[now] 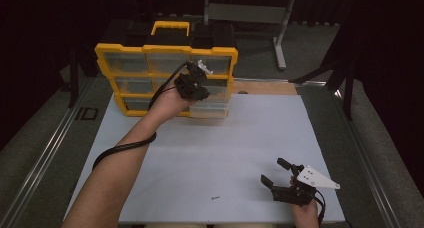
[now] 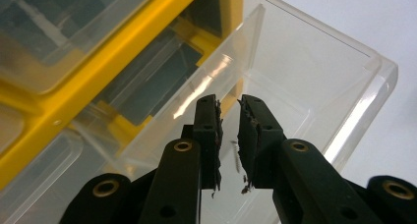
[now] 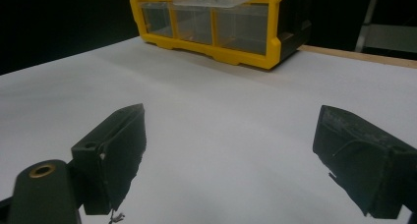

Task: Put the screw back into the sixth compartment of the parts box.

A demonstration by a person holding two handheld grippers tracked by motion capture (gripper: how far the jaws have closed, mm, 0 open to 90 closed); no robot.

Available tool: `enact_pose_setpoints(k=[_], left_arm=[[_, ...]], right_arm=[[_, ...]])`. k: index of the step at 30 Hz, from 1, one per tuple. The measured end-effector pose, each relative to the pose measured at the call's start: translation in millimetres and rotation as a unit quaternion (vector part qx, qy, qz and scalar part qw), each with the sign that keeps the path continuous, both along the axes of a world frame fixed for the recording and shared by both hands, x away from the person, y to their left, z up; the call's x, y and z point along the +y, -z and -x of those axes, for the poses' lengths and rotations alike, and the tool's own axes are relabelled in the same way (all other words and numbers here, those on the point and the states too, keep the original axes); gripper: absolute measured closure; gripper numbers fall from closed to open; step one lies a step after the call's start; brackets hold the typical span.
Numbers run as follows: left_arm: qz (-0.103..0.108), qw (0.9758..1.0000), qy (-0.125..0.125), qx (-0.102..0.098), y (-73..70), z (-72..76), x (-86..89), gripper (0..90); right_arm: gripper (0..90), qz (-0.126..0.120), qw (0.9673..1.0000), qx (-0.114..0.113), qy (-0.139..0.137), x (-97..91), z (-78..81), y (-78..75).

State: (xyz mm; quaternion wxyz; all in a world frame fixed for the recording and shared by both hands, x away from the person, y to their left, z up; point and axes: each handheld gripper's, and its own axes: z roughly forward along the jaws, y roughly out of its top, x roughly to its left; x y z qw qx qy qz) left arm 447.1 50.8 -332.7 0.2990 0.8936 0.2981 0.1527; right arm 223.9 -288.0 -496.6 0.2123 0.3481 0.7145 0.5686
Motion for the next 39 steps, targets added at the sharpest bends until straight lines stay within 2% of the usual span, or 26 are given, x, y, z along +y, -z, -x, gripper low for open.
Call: enact_pose_setpoints(k=[2, 4, 8, 18, 23, 25, 27, 28, 29, 32, 39], left_arm=[[0.010, 0.9999, -0.002, 0.000, -3.1, 1.1, 3.2, 71.0], [0.021, 0.9998, 0.003, 0.004, -6.1, 2.8, 6.3, 65.1], [0.041, 0.9990, 0.015, 0.004, -11.8, 9.5, 11.7, 59.9], [0.086, 0.9960, 0.024, -0.008, -21.9, 32.7, 27.5, 43.9], [0.099, 0.9946, 0.029, -0.017, -22.7, 43.5, 36.1, 35.2], [0.101, 0.9942, 0.029, -0.021, -22.6, 47.7, 39.4, 29.7], [0.108, 0.9935, 0.027, -0.022, -22.4, 49.8, 41.1, 20.5], [0.117, 0.9925, 0.030, -0.022, -21.5, 54.6, 44.3, 20.5], [0.119, 0.9921, 0.030, -0.025, -21.0, 56.9, 45.1, 16.2], [0.133, 0.9900, 0.036, -0.030, -18.3, 64.8, 49.3, 15.3], [0.143, 0.9870, 0.061, -0.041, -5.8, 86.0, 49.5, 14.8]], right_arm=[[12.6, 0.000, 1.0000, 0.000, 0.000, 0.0, 0.1, -0.1], [12.6, 0.000, 1.0000, 0.000, 0.000, 0.0, 0.0, 0.0], [12.6, 0.001, 1.0000, 0.001, 0.000, 0.0, -0.1, 0.1], [12.6, 0.001, 1.0000, 0.002, 0.001, 0.1, 0.0, 0.1], [12.6, 0.002, 1.0000, 0.002, 0.001, 0.5, -0.1, 0.3], [12.6, 0.002, 1.0000, 0.002, 0.001, 0.6, -0.1, 0.2], [12.6, 0.002, 1.0000, 0.002, 0.001, 0.5, -0.1, 0.2], [12.6, 0.002, 1.0000, 0.002, 0.001, 0.4, -0.1, 0.3], [12.6, 0.001, 1.0000, 0.002, 0.001, 0.1, -0.2, 0.4], [12.6, 0.001, 1.0000, 0.002, 0.001, 0.0, -0.4, 0.5], [12.6, 0.001, 1.0000, 0.002, 0.001, 0.2, -0.2, 0.4]])
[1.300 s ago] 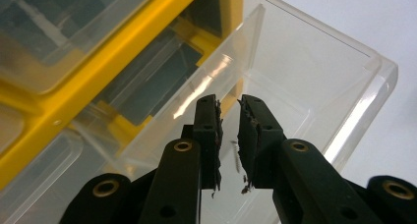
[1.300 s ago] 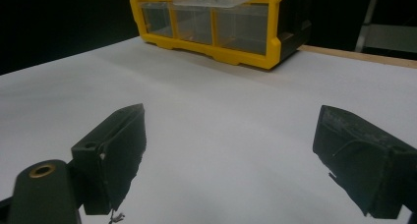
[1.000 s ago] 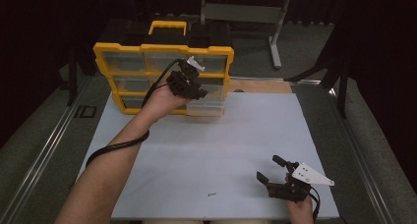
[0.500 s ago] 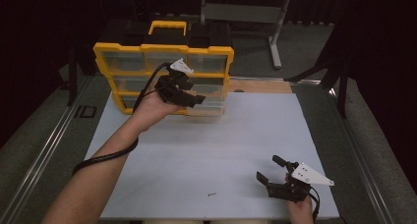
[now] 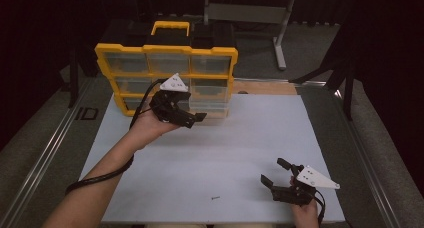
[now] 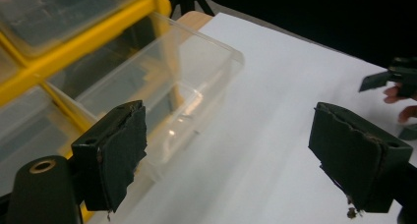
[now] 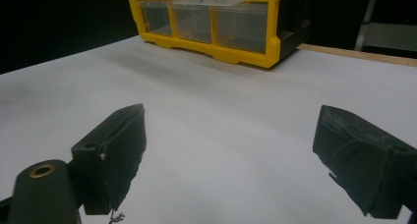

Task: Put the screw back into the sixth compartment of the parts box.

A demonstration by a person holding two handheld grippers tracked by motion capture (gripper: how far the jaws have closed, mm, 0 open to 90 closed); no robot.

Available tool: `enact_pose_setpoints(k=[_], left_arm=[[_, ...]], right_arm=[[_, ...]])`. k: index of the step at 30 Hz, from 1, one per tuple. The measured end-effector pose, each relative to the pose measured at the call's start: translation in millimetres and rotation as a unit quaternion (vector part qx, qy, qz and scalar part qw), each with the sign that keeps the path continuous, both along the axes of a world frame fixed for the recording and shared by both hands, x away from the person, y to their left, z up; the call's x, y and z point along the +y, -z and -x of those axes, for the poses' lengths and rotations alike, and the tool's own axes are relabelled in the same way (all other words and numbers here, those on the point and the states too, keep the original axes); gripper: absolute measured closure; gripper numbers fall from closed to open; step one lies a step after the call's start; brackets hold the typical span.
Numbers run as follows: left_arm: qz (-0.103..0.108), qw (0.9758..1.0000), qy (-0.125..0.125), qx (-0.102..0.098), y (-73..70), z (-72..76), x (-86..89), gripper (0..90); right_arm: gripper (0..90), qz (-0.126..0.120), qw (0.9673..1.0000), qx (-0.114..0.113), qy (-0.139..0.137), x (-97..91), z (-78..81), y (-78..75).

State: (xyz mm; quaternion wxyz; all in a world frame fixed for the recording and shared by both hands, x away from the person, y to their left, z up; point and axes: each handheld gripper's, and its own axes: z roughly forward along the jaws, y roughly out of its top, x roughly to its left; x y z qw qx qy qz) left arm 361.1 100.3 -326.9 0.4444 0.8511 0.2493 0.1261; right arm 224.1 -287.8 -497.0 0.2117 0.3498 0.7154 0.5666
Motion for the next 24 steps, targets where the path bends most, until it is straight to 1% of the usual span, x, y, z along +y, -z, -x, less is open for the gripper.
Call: enact_pose_setpoints(k=[2, 3, 5, 11, 12, 13, 15, 17, 18, 19, 20, 24], left_arm=[[-0.003, 1.0000, 0.005, -0.005, 5.4, 7.6, -1.8, 14.9], [-0.001, 0.9999, 0.012, -0.005, 8.3, 11.5, -2.5, 14.9], [-0.005, 0.9998, 0.019, -0.004, 13.3, 17.9, -4.6, 14.9], [0.005, 0.9987, 0.051, -0.004, 26.5, 40.0, -10.5, 14.9], [0.005, 0.9987, 0.051, -0.004, 26.5, 40.0, -10.5, 14.9], [0.007, 0.9980, 0.062, -0.004, 30.7, 47.8, -12.9, 14.9], [0.010, 0.9976, 0.068, 0.000, 34.2, 53.7, -14.7, 14.9], [0.005, 0.9973, 0.073, -0.005, 37.1, 59.9, -17.0, 14.9], [0.005, 0.9973, 0.073, -0.005, 37.1, 59.9, -17.0, 14.9], [0.007, 0.9966, 0.082, -0.004, 39.9, 66.4, -19.7, 14.9], [0.003, 0.9961, 0.088, -0.007, 41.9, 71.0, -21.9, 14.9], [0.003, 0.9948, 0.102, -0.004, 46.4, 78.8, -26.1, 14.9]], right_arm=[[12.6, 0.001, 1.0000, 0.000, 0.000, 0.4, 0.2, 0.0], [12.6, 0.001, 1.0000, 0.000, -0.001, 0.5, 0.2, -0.1], [12.6, 0.001, 1.0000, 0.000, -0.001, 0.7, 0.3, -0.1], [12.6, 0.001, 1.0000, -0.001, -0.001, 0.4, 0.0, 0.0], [12.6, 0.001, 1.0000, -0.001, -0.001, 0.4, 0.0, 0.0], [12.6, 0.001, 1.0000, -0.001, -0.001, 0.5, 0.2, -0.1], [12.6, 0.001, 1.0000, -0.001, -0.001, 0.5, 0.5, -0.3], [12.6, 0.001, 1.0000, 0.000, -0.001, 0.6, 0.4, -0.2], [12.6, 0.001, 1.0000, 0.000, -0.001, 0.6, 0.4, -0.2], [12.6, 0.001, 1.0000, -0.001, -0.001, 0.6, 0.4, -0.2], [12.6, 0.001, 1.0000, -0.001, -0.001, 0.7, 0.4, -0.3], [12.6, 0.001, 1.0000, 0.000, -0.001, 0.8, 0.5, -0.3]])
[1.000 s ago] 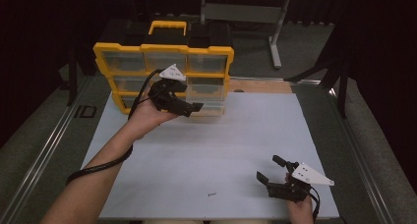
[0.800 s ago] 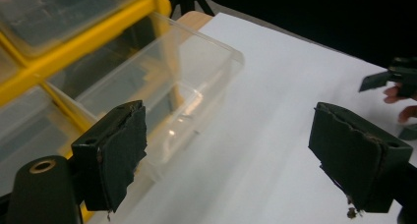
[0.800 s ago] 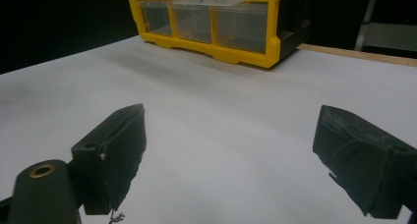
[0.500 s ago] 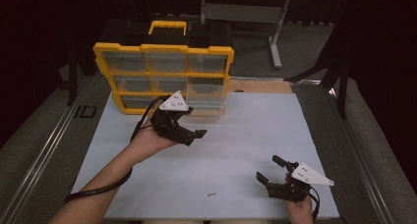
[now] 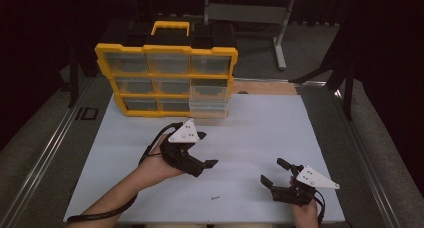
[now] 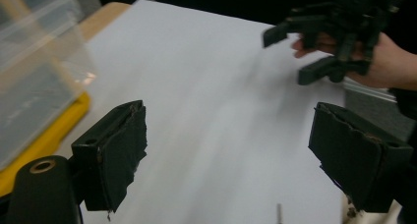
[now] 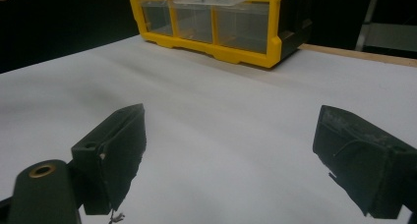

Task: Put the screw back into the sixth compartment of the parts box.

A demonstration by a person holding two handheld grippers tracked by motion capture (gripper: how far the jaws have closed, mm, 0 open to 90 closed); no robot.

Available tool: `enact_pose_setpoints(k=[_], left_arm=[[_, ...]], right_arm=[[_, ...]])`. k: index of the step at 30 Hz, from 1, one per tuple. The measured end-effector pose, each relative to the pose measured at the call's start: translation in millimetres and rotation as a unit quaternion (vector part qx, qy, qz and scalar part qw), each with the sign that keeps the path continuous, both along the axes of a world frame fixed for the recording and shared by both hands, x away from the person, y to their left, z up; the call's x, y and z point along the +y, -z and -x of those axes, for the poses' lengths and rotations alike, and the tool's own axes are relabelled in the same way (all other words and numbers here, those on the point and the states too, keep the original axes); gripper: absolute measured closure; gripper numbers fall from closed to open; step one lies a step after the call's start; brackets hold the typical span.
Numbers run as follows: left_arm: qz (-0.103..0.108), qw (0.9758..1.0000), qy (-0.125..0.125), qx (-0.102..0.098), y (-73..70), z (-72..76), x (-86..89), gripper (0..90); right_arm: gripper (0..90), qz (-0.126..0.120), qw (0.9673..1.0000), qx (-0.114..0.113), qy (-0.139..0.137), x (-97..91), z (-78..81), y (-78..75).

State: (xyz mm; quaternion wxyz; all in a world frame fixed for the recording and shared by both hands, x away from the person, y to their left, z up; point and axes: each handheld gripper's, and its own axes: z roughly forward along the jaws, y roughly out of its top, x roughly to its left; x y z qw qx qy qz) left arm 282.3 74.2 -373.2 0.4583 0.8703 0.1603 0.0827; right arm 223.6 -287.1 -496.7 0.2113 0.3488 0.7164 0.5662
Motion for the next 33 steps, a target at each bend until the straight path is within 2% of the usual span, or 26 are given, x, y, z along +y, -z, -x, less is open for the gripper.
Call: enact_pose_setpoints(k=[1, 5, 8, 10, 11, 12, 13, 14, 16, 18, 19, 21, 23, 24, 26, 28, 29, 33], left_arm=[[0.000, 1.0000, 0.000, 0.000, 0.0, 0.0, 0.0, 14.9], [0.001, 0.9996, 0.028, 0.007, 12.9, 13.1, -8.1, 15.0], [-0.006, 0.9990, 0.041, 0.017, 22.5, 17.8, -12.9, 15.1], [-0.006, 0.9989, 0.042, 0.019, 26.4, 19.4, -14.6, 15.1], [-0.005, 0.9987, 0.043, 0.028, 34.3, 21.6, -17.1, 15.1], [-0.005, 0.9987, 0.043, 0.028, 34.3, 21.6, -17.1, 15.0], [-0.010, 0.9982, 0.050, 0.031, 42.1, 24.2, -19.6, 15.1], [-0.010, 0.9982, 0.050, 0.031, 42.1, 24.2, -19.6, 15.0], [-0.021, 0.9973, 0.057, 0.040, 52.6, 26.6, -22.8, 15.1], [-0.024, 0.9970, 0.059, 0.044, 55.6, 27.3, -23.7, 15.5], [-0.036, 0.9962, 0.064, 0.048, 61.1, 29.2, -26.0, 15.5], [-0.041, 0.9954, 0.068, 0.053, 64.4, 30.4, -27.3, 15.7], [-0.053, 0.9939, 0.079, 0.056, 70.9, 32.7, -29.1, 19.4], [-0.053, 0.9939, 0.079, 0.056, 70.9, 32.7, -29.1, 21.4], [-0.063, 0.9915, 0.093, 0.066, 78.0, 33.6, -30.0, 26.5], [-0.069, 0.9912, 0.092, 0.065, 80.3, 34.0, -30.7, 31.5], [-0.081, 0.9896, 0.097, 0.068, 85.1, 34.4, -32.6, 34.9], [-0.105, 0.9879, 0.090, 0.071, 93.2, 34.1, -37.2, 41.5]], right_arm=[[12.6, 0.000, 1.0000, -0.001, 0.000, 0.0, 0.0, 0.0], [12.6, 0.000, 1.0000, -0.001, -0.001, 0.1, 0.2, -0.2], [12.6, 0.001, 1.0000, -0.001, -0.001, 0.1, 0.3, -0.2], [12.6, 0.000, 1.0000, -0.001, -0.001, 0.1, 0.3, -0.2], [12.6, 0.000, 1.0000, -0.001, -0.001, 0.3, 0.3, -0.2], [12.6, 0.000, 1.0000, 0.000, -0.001, 0.3, 0.3, -0.2], [12.7, 0.000, 1.0000, 0.000, -0.001, 0.3, 0.4, -0.2], [12.6, 0.000, 1.0000, 0.000, -0.001, 0.3, 0.3, -0.2], [12.6, 0.000, 1.0000, 0.000, -0.001, 0.2, 0.3, -0.1], [12.6, 0.000, 1.0000, 0.000, -0.001, 0.2, 0.3, -0.1], [12.6, 0.001, 1.0000, 0.000, -0.001, 0.4, 0.3, -0.1], [12.6, 0.001, 1.0000, 0.000, -0.001, 0.4, 0.3, -0.2], [12.6, 0.001, 1.0000, 0.000, -0.001, 0.4, 0.3, -0.2], [12.6, 0.001, 1.0000, 0.000, -0.001, 0.4, 0.3, -0.2], [12.6, 0.001, 1.0000, 0.000, -0.001, 0.4, 0.5, -0.2], [12.6, 0.001, 1.0000, 0.000, -0.001, 0.5, 0.4, -0.2], [12.6, 0.001, 1.0000, 0.000, -0.001, 0.5, 0.3, -0.2], [12.7, 0.001, 1.0000, 0.000, -0.001, 0.6, 0.3, -0.2]])
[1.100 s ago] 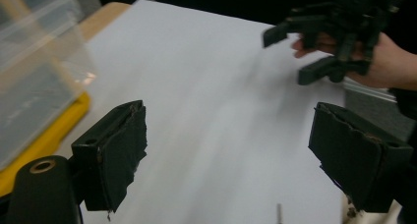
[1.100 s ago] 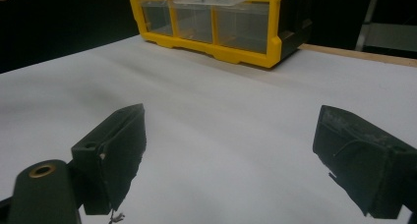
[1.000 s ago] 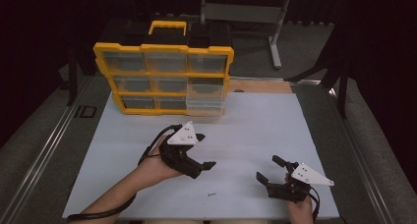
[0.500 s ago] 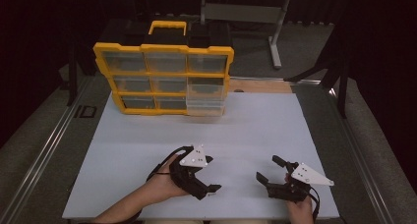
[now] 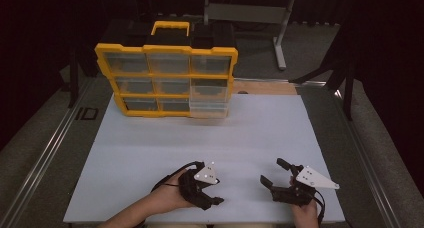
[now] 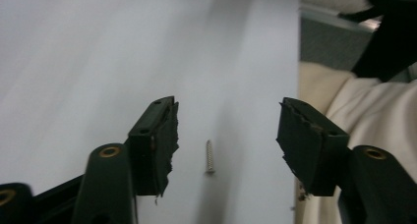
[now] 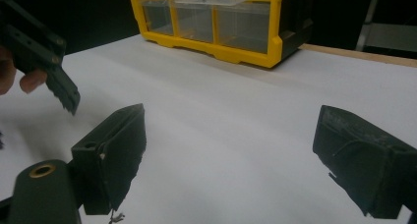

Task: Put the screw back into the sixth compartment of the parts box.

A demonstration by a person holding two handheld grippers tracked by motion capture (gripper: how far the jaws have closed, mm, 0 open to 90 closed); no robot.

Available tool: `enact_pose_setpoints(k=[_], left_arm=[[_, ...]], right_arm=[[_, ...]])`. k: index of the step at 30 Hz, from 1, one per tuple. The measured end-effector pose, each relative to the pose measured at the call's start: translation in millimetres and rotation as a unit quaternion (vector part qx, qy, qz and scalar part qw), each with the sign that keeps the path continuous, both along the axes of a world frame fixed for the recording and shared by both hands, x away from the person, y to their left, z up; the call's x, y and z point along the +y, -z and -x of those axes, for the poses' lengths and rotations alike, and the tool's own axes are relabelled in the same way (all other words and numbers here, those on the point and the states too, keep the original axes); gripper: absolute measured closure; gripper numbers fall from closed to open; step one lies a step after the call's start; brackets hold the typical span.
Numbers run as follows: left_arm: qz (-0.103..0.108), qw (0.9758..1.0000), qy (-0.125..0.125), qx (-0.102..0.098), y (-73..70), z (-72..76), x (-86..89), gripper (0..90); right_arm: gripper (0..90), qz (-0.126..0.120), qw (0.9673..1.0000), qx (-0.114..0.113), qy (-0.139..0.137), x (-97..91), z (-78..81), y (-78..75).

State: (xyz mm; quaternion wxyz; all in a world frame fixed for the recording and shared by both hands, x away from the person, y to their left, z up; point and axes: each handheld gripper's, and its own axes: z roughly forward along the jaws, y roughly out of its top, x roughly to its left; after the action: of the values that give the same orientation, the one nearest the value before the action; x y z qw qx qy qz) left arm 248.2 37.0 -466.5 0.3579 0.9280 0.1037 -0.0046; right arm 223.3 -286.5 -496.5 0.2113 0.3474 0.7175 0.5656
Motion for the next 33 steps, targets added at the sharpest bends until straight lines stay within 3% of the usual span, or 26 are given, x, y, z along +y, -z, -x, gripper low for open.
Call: enact_pose_setpoints(k=[12, 22, 33], left_arm=[[-0.050, 0.9987, -0.001, 0.013, 17.9, -2.3, -11.7, 62.2], [-0.087, 0.9962, -0.001, 0.002, 28.5, -5.3, -18.2, 72.8], [-0.094, 0.9955, 0.002, 0.013, 33.2, -8.2, -18.6, 79.8]], right_arm=[[12.6, -0.001, 1.0000, 0.000, 0.000, -0.2, 0.2, -0.1], [12.6, -0.001, 1.0000, 0.000, 0.000, -0.3, 0.1, 0.0], [12.6, -0.001, 1.0000, 0.000, 0.001, -0.4, 0.2, -0.2]])
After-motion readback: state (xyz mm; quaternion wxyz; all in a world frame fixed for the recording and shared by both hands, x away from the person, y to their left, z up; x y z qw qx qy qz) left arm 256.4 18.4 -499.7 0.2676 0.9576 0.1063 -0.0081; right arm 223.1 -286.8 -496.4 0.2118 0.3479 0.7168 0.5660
